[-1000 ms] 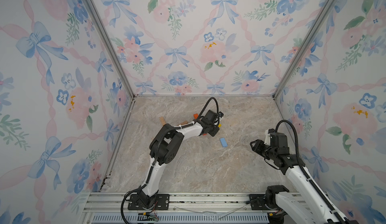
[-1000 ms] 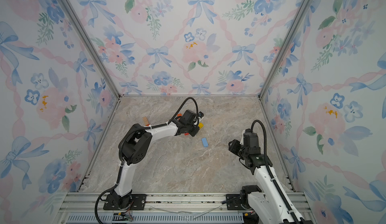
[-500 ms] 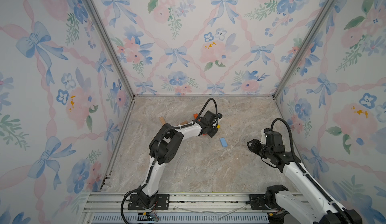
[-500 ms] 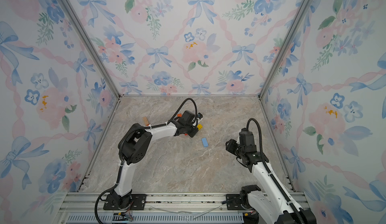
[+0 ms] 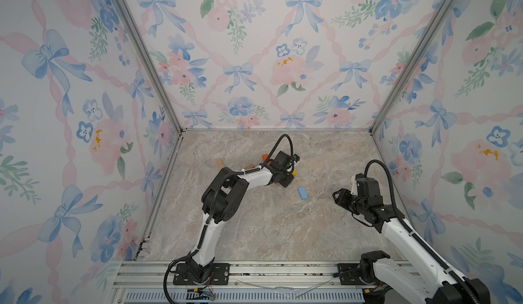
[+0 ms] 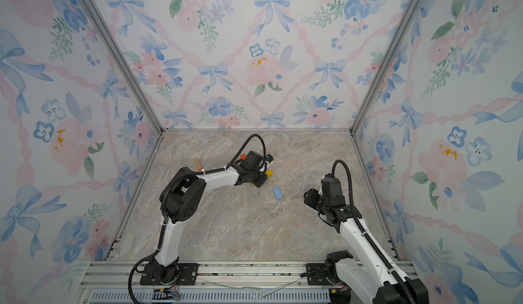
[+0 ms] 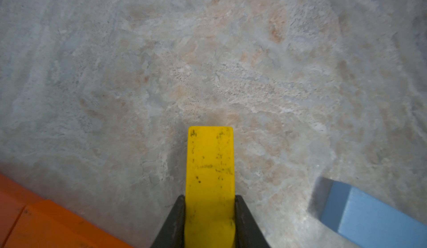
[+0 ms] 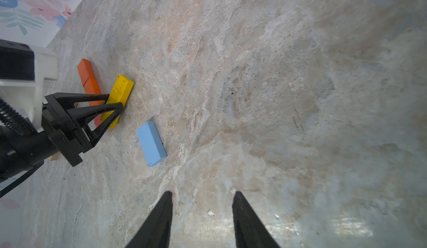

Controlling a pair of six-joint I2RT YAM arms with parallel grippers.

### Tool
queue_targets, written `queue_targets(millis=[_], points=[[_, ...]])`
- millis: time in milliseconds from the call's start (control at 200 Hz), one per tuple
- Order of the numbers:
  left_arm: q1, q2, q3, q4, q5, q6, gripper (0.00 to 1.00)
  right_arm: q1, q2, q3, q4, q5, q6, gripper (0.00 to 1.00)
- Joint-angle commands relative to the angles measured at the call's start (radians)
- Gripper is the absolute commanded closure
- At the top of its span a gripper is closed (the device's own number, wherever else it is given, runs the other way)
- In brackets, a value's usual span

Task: Assemble the letter v with building blocks
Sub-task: Assemble the building block at the center of the board.

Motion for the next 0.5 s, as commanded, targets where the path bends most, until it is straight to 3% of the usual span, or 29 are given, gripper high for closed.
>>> queue_targets(millis=[0,495], points=[[0.007,0.02,-0.002,0.012,-0.004,0.02,0.91,0.013,0.005,0.006,0.007,0.014,0.009,0.54],[0.007,0.056,0.036,0.011,-0.003,0.028,0.84,0.018,0.007,0.005,0.004,0.016,0.008,0.54]])
